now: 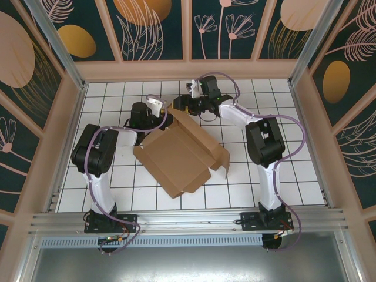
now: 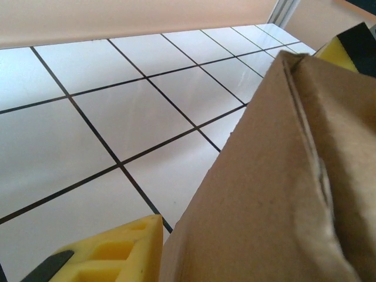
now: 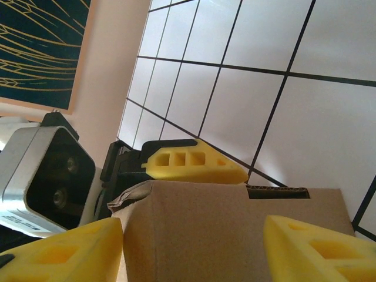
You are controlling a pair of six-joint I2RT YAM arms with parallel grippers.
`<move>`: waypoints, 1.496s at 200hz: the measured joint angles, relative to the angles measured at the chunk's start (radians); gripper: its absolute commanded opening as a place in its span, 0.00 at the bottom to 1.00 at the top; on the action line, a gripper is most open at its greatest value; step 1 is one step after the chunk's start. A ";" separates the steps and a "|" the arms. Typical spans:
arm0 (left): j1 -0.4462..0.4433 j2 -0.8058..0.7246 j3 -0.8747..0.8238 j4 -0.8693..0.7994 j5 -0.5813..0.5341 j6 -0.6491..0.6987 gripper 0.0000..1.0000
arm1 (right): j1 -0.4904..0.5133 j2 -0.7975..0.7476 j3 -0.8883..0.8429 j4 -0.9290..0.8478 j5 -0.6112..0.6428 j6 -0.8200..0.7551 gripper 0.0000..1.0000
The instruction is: Fold the paper box
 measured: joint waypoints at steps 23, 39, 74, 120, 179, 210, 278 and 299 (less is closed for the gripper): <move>0.000 0.006 0.005 0.000 0.009 -0.016 0.21 | -0.002 0.000 -0.012 0.024 -0.010 0.018 0.64; -0.002 0.012 0.013 -0.003 0.021 -0.013 0.10 | -0.006 0.000 -0.015 0.032 -0.013 0.027 0.65; -0.010 0.018 0.015 -0.006 0.034 -0.014 0.02 | -0.011 -0.008 -0.025 0.034 -0.016 0.029 0.76; -0.009 0.018 0.015 0.002 0.018 -0.028 0.00 | -0.030 -0.040 -0.056 0.025 -0.010 0.025 0.81; -0.011 -0.029 -0.085 0.089 -0.073 -0.022 0.00 | -0.051 -0.056 -0.050 -0.038 -0.017 -0.050 0.84; -0.034 -0.117 -0.170 0.093 -0.204 0.000 0.00 | -0.050 -0.056 -0.038 -0.078 -0.035 -0.097 0.84; -0.080 -0.235 -0.312 0.143 -0.463 -0.031 0.00 | -0.051 -0.057 -0.033 -0.122 -0.068 -0.175 0.84; -0.101 -0.254 -0.338 0.160 -0.504 -0.037 0.00 | -0.049 -0.053 -0.018 -0.137 -0.091 -0.198 0.84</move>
